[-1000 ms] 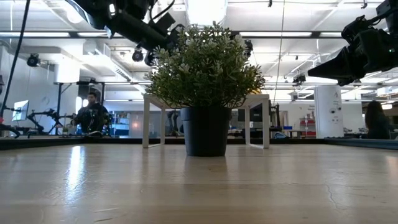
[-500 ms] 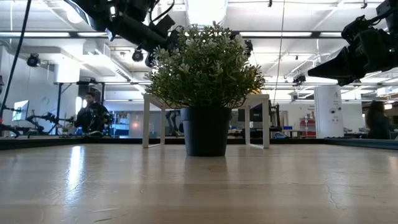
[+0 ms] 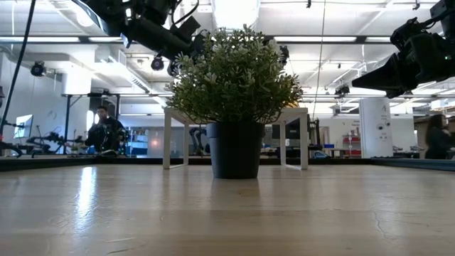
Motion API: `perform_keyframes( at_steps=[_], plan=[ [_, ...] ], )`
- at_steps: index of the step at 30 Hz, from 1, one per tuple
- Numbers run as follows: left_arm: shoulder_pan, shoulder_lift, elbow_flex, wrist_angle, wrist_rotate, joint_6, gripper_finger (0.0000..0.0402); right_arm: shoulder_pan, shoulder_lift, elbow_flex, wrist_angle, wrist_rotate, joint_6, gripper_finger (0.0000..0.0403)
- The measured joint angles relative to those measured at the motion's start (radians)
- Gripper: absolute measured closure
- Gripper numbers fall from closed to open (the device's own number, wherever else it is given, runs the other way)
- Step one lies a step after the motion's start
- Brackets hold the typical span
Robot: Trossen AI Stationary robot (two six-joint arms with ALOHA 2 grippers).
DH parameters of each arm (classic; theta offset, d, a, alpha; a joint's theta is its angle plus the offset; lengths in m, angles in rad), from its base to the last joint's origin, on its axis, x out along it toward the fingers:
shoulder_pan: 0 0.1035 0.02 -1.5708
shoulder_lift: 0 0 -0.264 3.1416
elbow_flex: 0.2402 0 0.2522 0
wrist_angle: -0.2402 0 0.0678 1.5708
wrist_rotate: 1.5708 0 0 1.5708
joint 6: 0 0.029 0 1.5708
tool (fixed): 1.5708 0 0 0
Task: Pick & Place candle stick holders
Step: Put the black candle holder on the shelf, then return to Home Position
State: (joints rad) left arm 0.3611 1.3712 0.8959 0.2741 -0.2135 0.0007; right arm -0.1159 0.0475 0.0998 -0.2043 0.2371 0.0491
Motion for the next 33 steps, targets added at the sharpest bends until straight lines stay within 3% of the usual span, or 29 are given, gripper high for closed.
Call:
perform_keyframes(
  at_steps=[5,20,33],
  plan=[
    [0.000,0.000,0.000,-0.002,0.015,0.000,0.0361,0.000,0.000,0.000,0.000,0.000,0.000,0.0394],
    [0.002,-0.002,0.000,-0.028,0.009,-0.009,0.0226,0.000,0.000,0.000,0.000,0.000,0.002,0.0394],
    [0.002,-0.124,0.000,-0.208,0.002,0.007,0.0216,0.000,0.000,0.000,0.000,0.000,0.002,0.0394]
  ],
)
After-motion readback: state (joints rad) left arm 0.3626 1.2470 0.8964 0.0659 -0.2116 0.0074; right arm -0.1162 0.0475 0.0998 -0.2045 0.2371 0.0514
